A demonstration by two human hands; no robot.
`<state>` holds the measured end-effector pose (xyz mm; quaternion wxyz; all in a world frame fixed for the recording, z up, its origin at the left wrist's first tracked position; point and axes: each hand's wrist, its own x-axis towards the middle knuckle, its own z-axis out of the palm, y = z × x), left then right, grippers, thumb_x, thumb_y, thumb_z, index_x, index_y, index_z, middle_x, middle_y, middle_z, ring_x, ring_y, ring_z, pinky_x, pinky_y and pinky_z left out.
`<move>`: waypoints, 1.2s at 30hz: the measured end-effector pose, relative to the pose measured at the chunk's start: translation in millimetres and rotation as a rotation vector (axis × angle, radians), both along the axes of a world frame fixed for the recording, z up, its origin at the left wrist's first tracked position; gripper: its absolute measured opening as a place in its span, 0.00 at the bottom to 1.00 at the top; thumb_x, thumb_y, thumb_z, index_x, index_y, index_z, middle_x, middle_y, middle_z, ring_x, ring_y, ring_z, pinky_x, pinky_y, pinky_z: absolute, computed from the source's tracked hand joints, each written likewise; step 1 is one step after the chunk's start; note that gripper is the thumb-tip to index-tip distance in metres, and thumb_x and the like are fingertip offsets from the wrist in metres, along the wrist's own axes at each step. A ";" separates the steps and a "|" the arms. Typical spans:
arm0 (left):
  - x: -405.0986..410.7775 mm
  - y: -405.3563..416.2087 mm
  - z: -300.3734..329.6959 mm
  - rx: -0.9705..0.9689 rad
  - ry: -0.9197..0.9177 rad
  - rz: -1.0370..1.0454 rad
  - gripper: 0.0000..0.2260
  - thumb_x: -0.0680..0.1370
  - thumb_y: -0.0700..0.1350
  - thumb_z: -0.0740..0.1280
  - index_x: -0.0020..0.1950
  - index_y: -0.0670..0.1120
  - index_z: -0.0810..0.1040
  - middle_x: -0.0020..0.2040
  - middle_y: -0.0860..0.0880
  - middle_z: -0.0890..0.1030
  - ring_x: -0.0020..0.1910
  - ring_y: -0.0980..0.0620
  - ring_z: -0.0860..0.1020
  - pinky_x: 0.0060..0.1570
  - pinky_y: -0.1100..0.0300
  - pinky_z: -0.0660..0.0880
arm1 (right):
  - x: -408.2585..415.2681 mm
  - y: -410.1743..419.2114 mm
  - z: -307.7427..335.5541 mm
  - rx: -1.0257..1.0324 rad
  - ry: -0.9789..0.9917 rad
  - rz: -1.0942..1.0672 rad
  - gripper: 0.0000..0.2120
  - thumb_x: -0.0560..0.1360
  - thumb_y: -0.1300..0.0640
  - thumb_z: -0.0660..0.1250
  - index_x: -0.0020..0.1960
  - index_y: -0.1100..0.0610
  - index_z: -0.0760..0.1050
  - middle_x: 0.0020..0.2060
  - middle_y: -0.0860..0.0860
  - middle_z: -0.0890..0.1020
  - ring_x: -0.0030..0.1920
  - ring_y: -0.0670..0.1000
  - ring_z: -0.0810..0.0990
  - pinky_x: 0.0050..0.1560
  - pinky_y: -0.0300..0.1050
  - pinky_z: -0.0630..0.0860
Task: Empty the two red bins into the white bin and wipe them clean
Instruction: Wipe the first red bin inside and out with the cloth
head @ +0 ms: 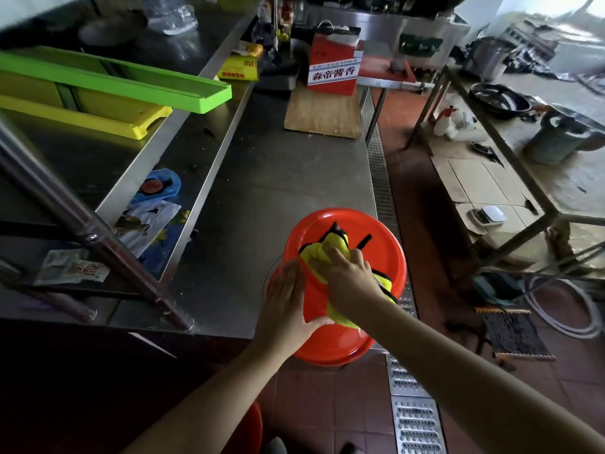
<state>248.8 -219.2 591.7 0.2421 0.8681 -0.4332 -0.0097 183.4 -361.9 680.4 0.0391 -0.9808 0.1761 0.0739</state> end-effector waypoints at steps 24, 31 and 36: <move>-4.8 -3.6 1.0 -0.033 -0.106 0.034 0.52 0.69 0.75 0.63 0.79 0.40 0.56 0.80 0.45 0.54 0.78 0.47 0.56 0.73 0.49 0.62 | -68.9 -35.2 -10.9 -0.013 -0.043 0.058 0.34 0.75 0.59 0.59 0.75 0.33 0.59 0.74 0.46 0.62 0.59 0.63 0.66 0.58 0.57 0.70; -10.1 -4.9 4.7 -0.029 -0.095 0.068 0.52 0.68 0.74 0.65 0.79 0.41 0.55 0.81 0.46 0.53 0.79 0.50 0.53 0.75 0.58 0.53 | -13.5 -48.9 -5.1 0.043 -0.065 -0.013 0.32 0.76 0.59 0.59 0.75 0.34 0.62 0.75 0.47 0.61 0.65 0.63 0.63 0.64 0.57 0.66; -8.5 -7.9 2.4 -0.050 -0.106 0.060 0.51 0.70 0.73 0.66 0.79 0.40 0.56 0.80 0.45 0.55 0.78 0.48 0.55 0.73 0.53 0.62 | 51.9 -67.4 1.6 0.029 -0.069 -0.106 0.30 0.76 0.59 0.60 0.75 0.38 0.65 0.74 0.49 0.63 0.66 0.64 0.62 0.67 0.56 0.64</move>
